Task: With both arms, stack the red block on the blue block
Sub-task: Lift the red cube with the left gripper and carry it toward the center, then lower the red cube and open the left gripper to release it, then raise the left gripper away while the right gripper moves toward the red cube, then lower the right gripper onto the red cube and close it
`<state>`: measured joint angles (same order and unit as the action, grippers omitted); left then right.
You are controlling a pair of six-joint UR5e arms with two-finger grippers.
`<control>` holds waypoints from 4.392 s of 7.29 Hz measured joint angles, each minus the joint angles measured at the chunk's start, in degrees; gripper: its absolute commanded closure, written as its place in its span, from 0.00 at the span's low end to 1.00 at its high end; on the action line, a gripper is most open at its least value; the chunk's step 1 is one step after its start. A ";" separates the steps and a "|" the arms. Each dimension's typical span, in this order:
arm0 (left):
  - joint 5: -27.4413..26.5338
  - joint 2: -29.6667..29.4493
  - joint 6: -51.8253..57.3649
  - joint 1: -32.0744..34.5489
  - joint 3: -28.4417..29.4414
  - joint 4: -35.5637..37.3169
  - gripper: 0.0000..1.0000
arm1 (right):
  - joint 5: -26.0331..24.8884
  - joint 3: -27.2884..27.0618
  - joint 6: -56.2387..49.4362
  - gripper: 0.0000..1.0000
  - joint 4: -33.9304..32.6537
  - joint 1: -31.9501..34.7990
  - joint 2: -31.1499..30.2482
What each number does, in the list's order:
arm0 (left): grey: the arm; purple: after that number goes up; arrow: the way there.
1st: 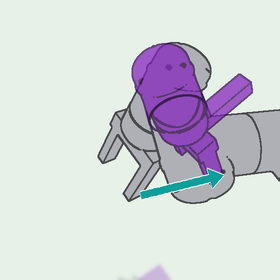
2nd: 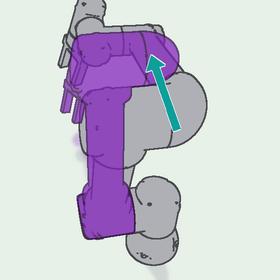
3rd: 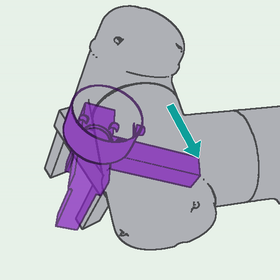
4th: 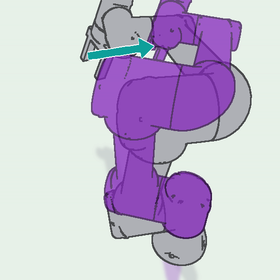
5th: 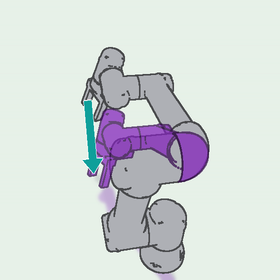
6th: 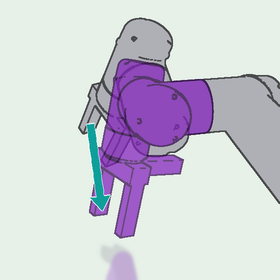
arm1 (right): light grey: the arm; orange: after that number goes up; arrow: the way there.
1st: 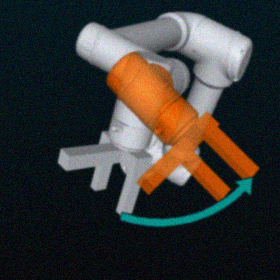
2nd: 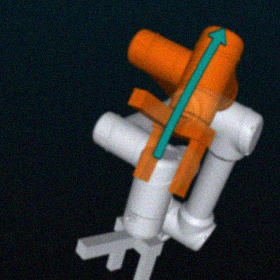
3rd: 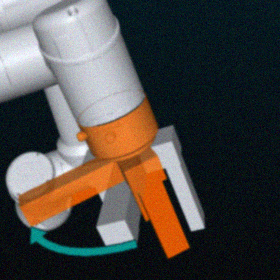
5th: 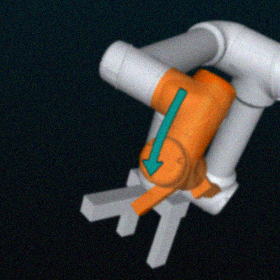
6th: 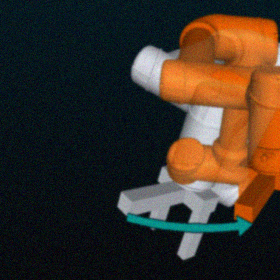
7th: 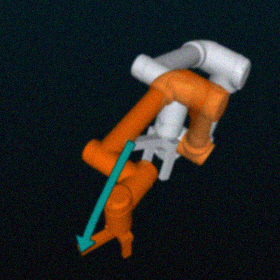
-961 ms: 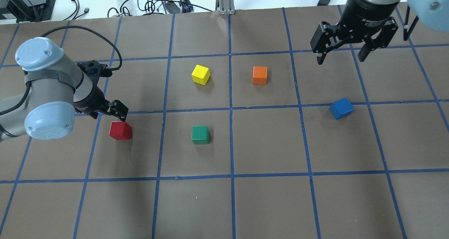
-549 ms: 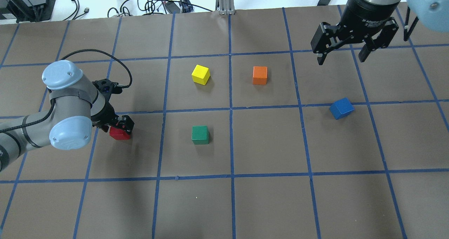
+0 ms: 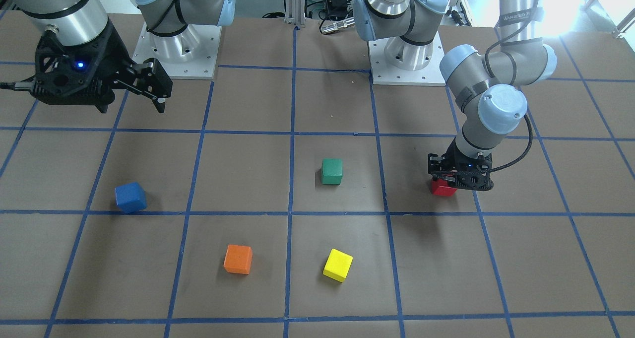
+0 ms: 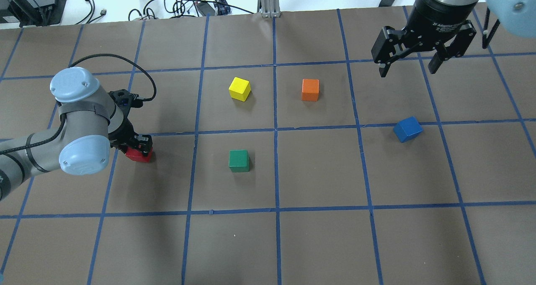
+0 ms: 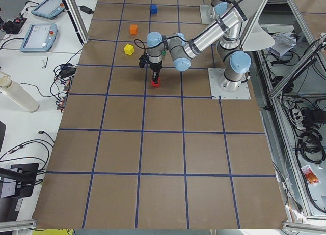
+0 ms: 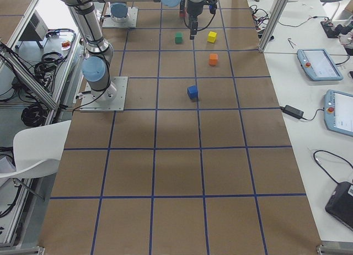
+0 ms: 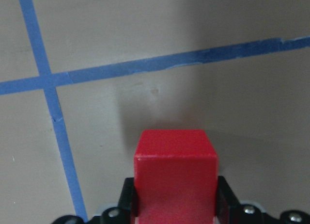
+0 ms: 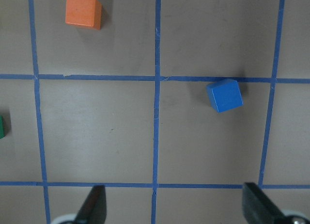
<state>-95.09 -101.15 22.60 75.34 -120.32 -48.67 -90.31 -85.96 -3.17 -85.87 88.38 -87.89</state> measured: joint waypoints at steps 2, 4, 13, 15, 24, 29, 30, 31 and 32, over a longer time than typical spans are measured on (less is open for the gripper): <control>0.56 0.27 -4.78 4.13 7.99 -6.60 0.94 | 0.07 -0.01 0.00 0.00 0.00 0.04 0.00; 4.81 -1.80 -16.07 13.07 16.68 -11.56 0.94 | 0.04 -0.02 0.00 0.00 0.00 0.04 0.00; 10.28 -18.85 -42.21 42.80 31.21 -13.42 0.44 | 0.20 0.06 0.09 0.00 0.00 0.02 -0.01; 10.27 -20.48 -42.63 43.31 31.53 -13.39 0.00 | 0.17 0.09 0.09 0.00 0.00 0.04 0.00; 7.61 -2.25 -28.68 18.08 38.61 -37.41 0.00 | 4.80 -7.56 12.75 0.00 -7.05 7.31 2.48; 6.12 5.68 -20.04 9.99 36.72 -41.70 0.00 | 4.03 -12.89 36.59 0.00 -24.87 16.04 15.73; 6.10 6.22 -19.10 9.95 35.96 -41.71 0.00 | 4.04 -13.13 40.04 0.00 -26.86 16.85 17.41; 6.10 6.79 -18.01 9.90 35.17 -41.60 0.00 | 4.11 -14.13 41.64 0.00 -30.39 17.24 18.88; 6.08 7.15 -17.44 9.91 34.69 -41.49 0.00 | 4.08 -15.55 42.22 0.00 -35.03 17.38 20.45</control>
<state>-89.01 -94.00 5.16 85.24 -85.63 -90.16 -86.23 -101.51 39.05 -120.90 105.76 -67.44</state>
